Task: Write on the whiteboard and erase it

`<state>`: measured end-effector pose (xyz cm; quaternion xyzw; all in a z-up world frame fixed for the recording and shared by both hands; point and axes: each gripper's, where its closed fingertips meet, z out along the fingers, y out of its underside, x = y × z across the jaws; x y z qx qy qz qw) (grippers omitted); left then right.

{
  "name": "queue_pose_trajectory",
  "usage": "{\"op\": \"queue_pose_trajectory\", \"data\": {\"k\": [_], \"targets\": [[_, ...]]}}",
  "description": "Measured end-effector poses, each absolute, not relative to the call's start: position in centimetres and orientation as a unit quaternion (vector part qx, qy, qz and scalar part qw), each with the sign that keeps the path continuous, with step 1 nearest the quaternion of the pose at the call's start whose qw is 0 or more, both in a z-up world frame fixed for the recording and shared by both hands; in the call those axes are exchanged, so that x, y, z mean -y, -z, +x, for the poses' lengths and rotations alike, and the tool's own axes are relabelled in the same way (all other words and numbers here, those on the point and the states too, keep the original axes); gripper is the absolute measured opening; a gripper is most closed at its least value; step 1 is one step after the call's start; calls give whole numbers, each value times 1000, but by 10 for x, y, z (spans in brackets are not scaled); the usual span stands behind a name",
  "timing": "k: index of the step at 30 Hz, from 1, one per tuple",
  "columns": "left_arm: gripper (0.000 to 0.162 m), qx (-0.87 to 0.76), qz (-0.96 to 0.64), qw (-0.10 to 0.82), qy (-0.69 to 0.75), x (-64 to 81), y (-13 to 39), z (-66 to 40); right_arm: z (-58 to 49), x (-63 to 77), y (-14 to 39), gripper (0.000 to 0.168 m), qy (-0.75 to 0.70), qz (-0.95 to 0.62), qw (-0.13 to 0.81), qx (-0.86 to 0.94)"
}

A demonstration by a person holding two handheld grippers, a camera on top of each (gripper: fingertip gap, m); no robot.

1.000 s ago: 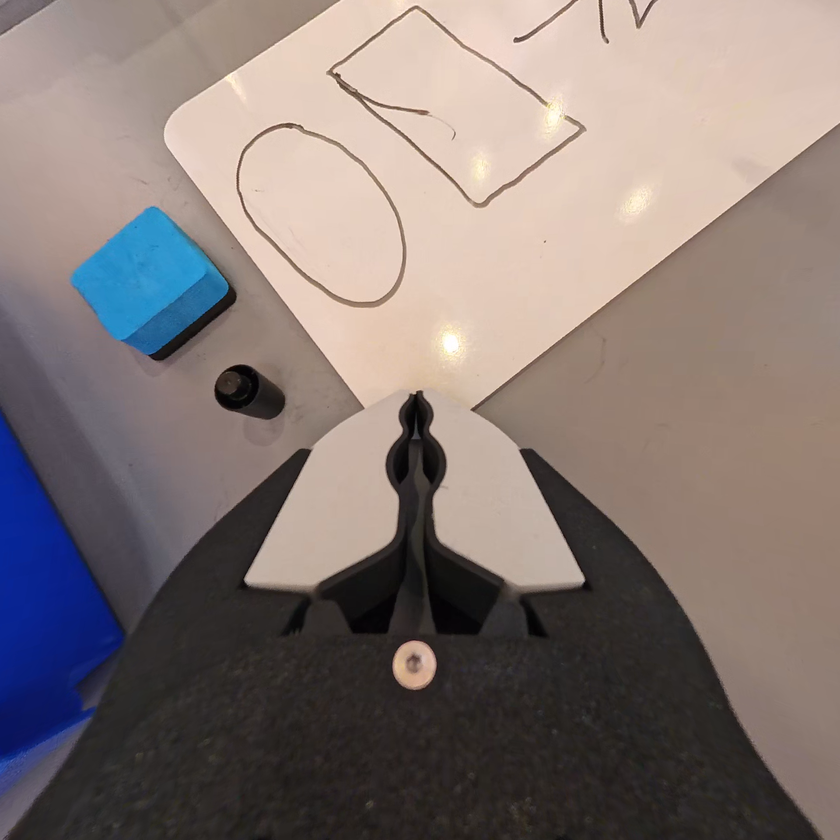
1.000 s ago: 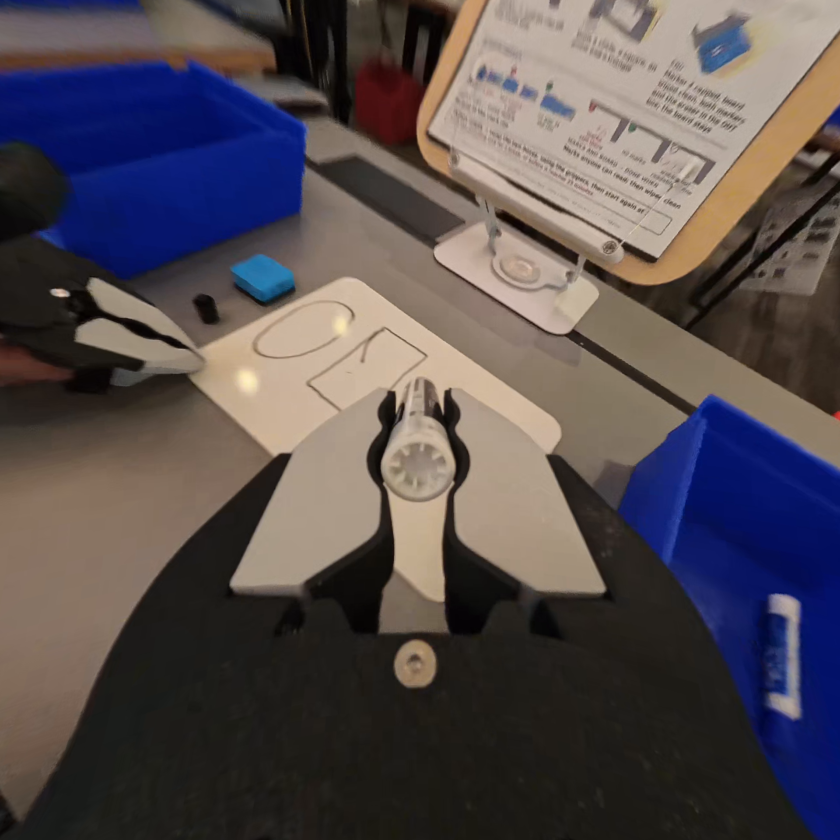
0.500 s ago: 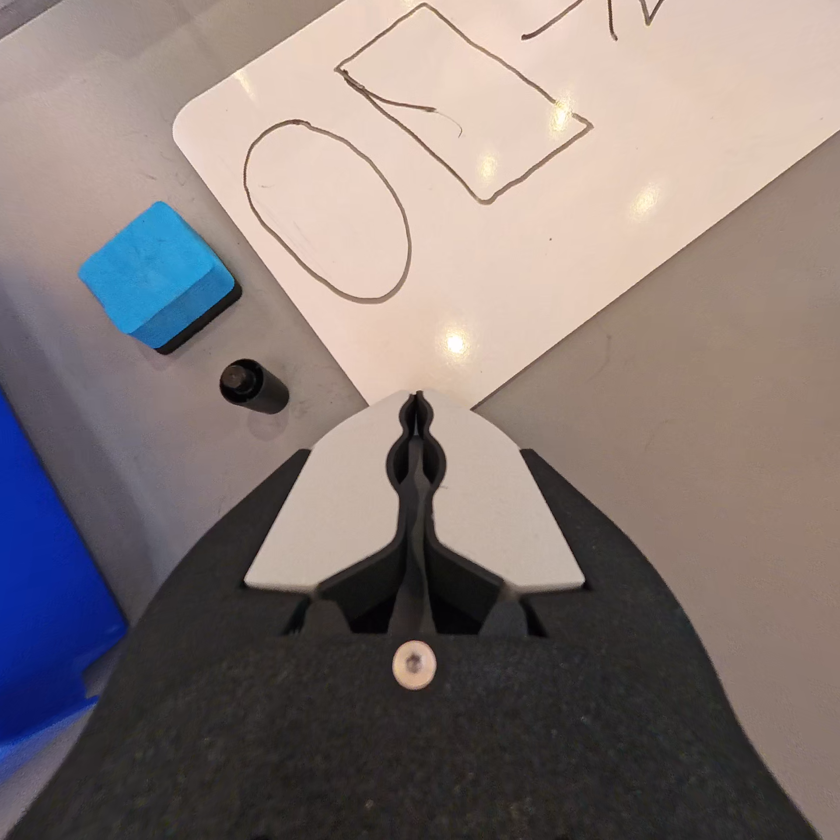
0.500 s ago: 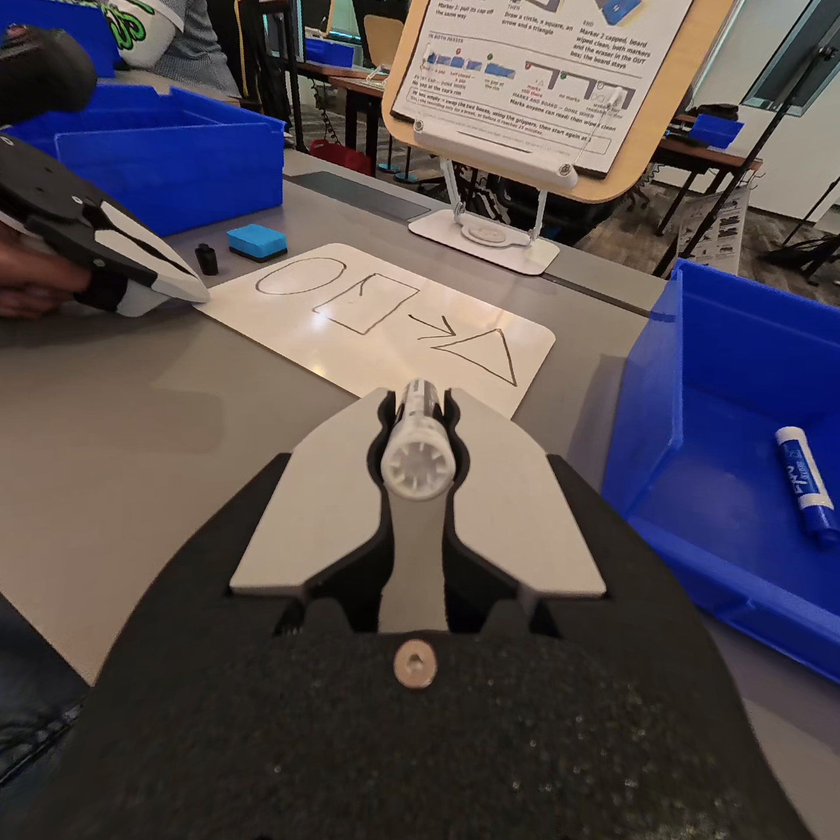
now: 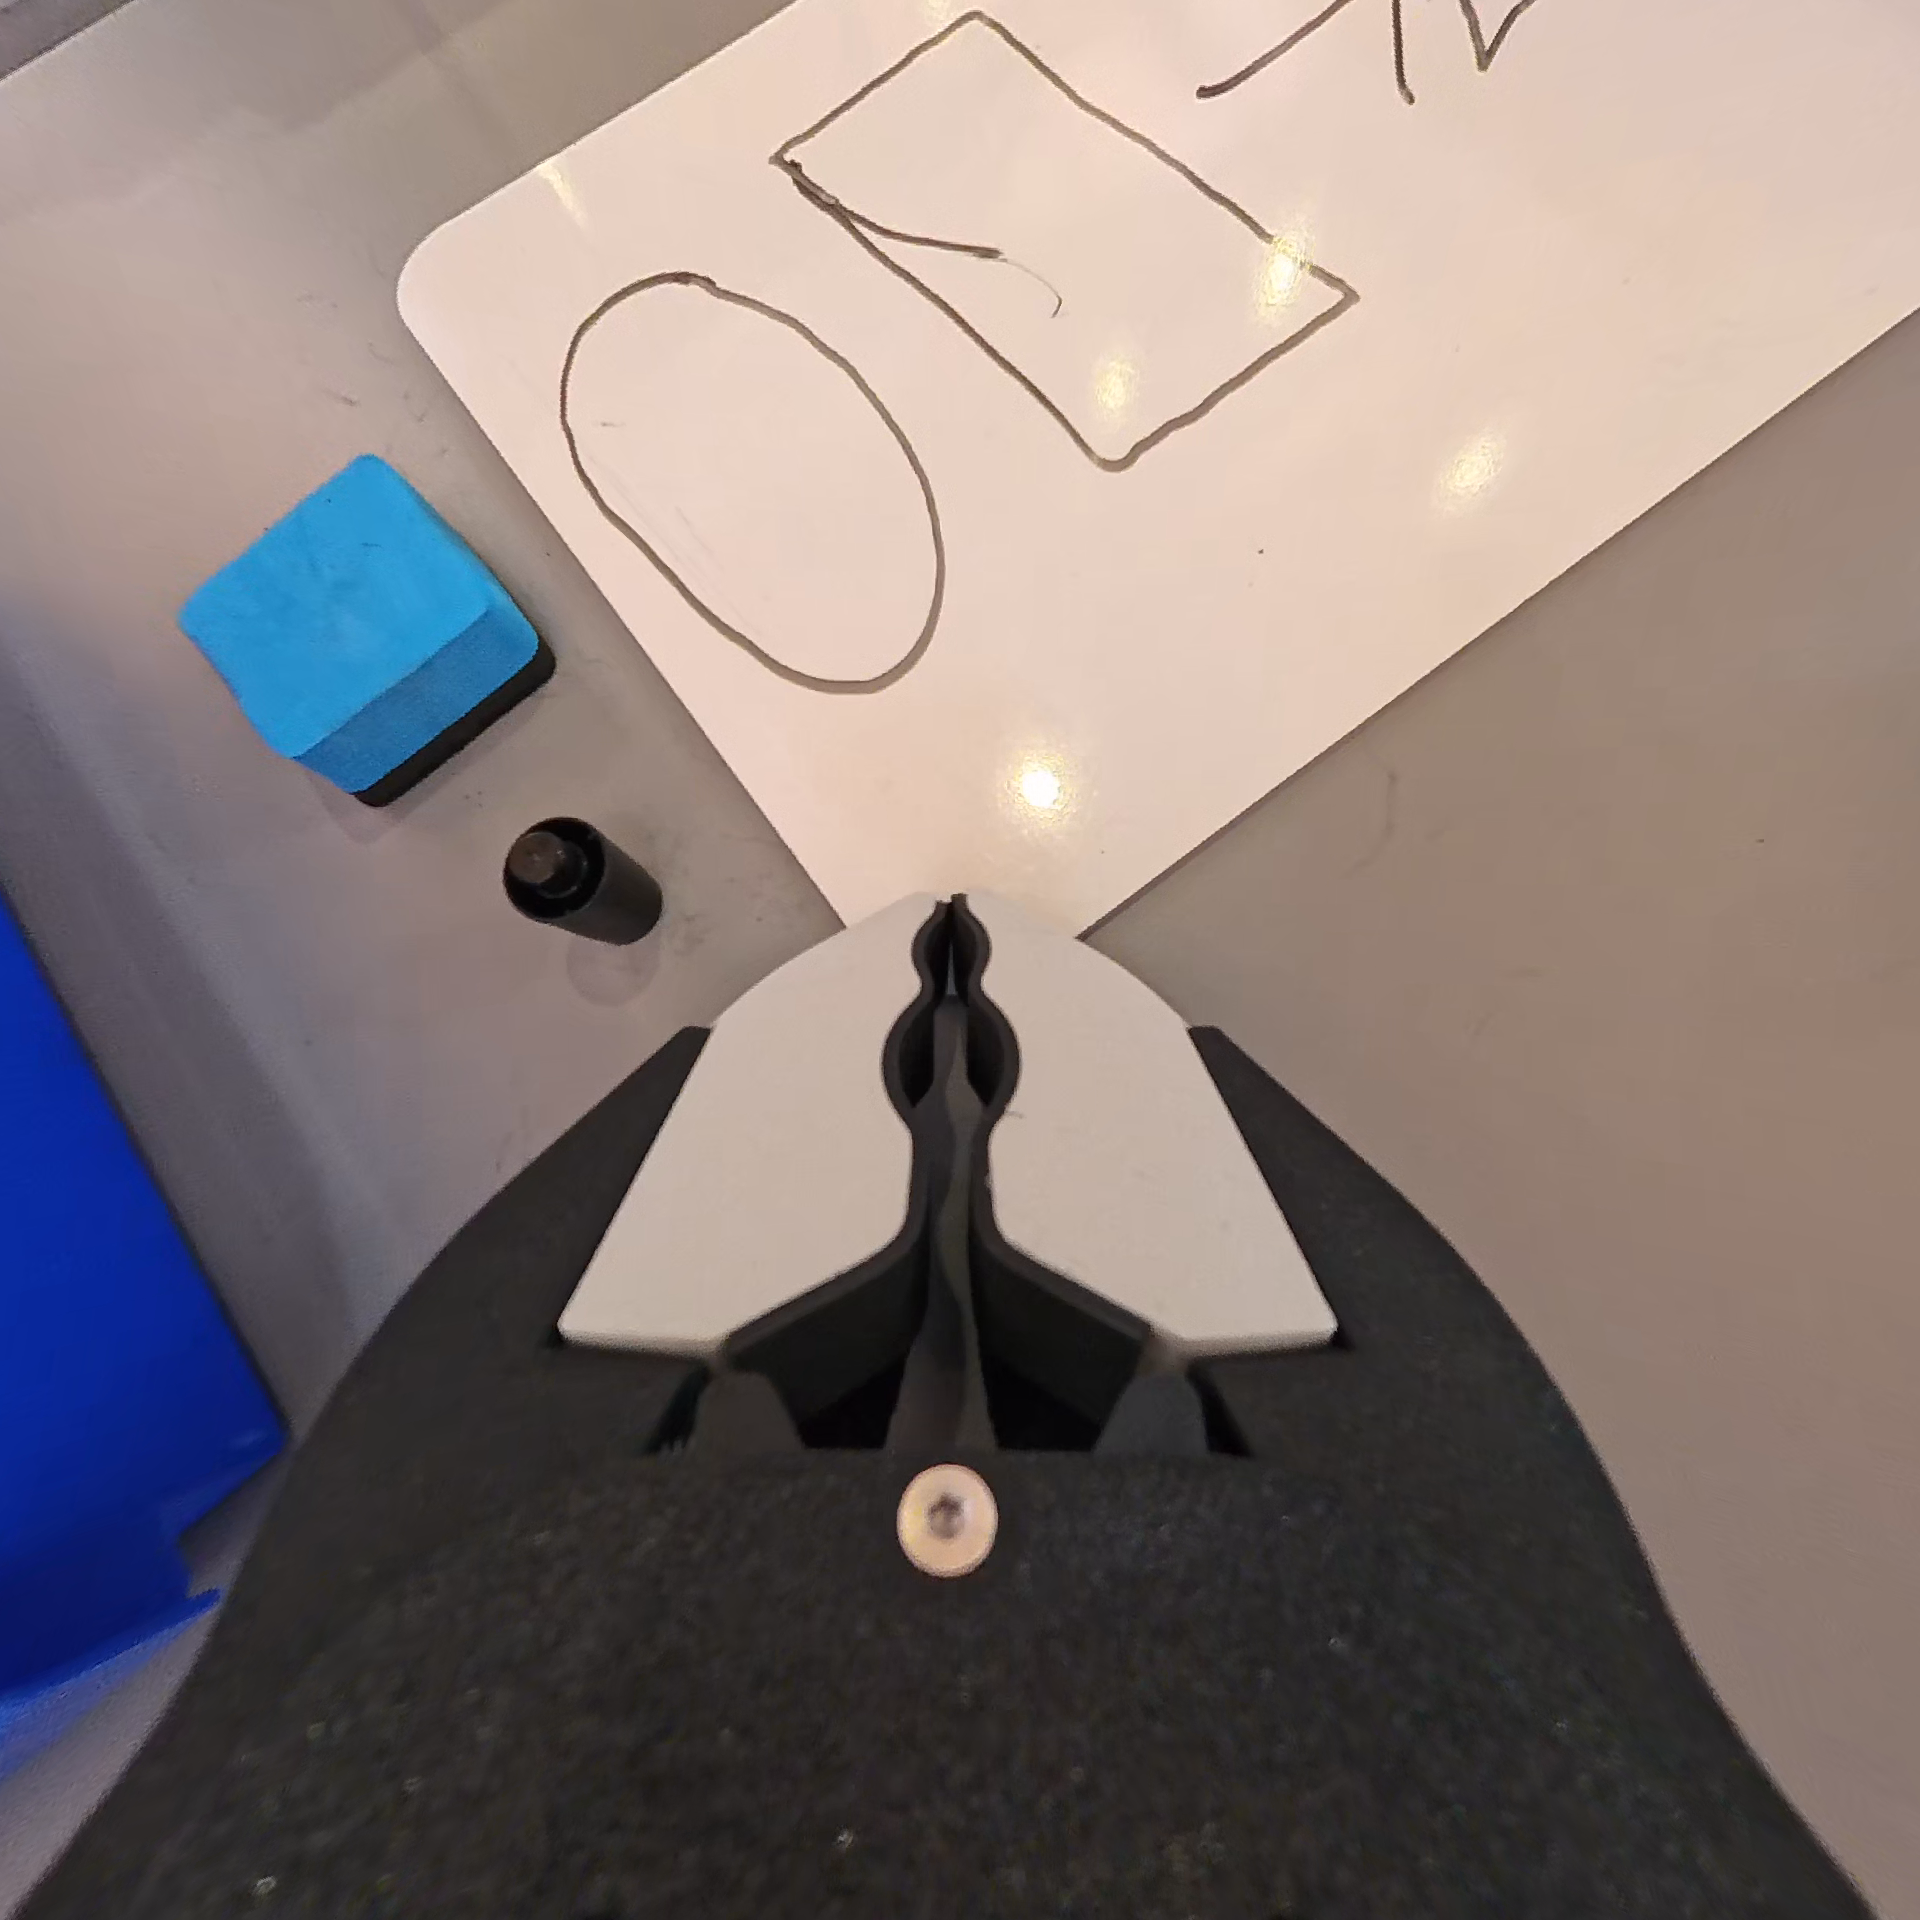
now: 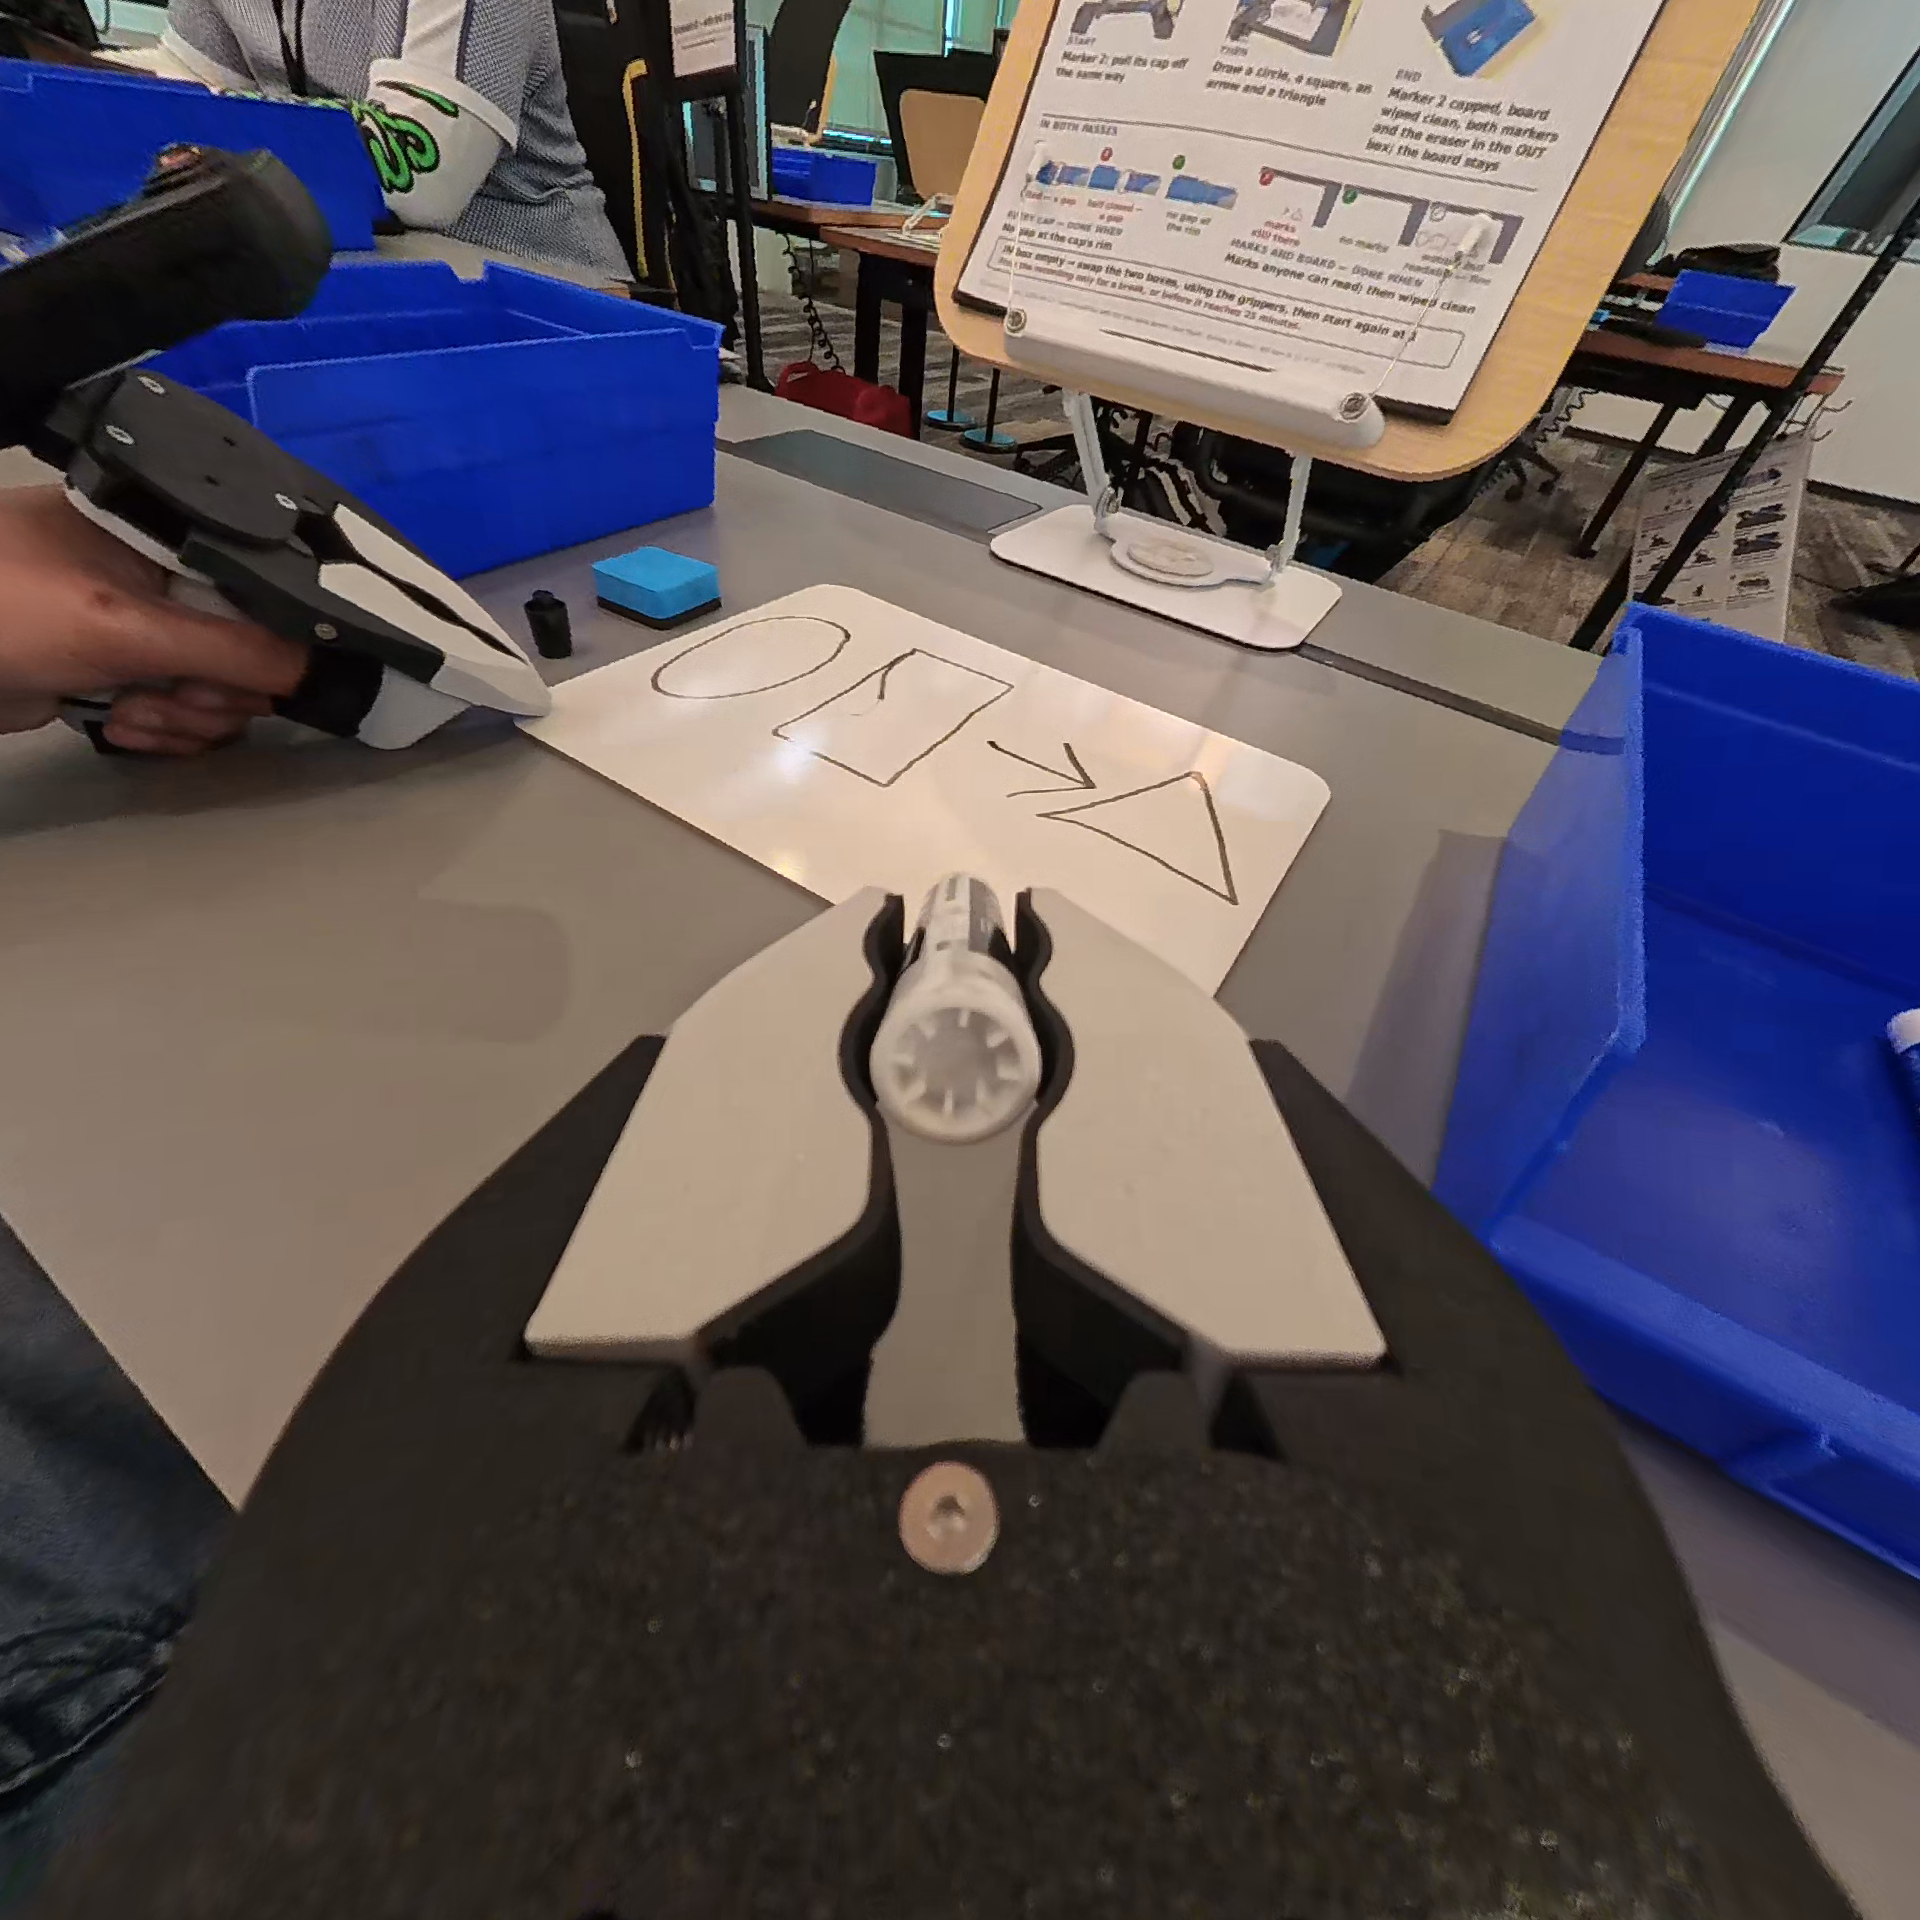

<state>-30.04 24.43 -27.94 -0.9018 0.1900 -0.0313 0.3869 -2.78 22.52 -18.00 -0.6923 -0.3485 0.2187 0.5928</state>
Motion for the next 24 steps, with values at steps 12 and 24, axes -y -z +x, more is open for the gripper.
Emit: {"op": "queue_pose_trajectory", "data": {"k": [12, 24], "targets": [[38, -183, -929, 312, -80, -263, 252, -347, -29, -223, 176, 20, -260, -687, 588, 339], [20, -151, -946, 273, -82, -278, 270, -366, -21, -230, 178, 20, -299, -699, 571, 311]]}}
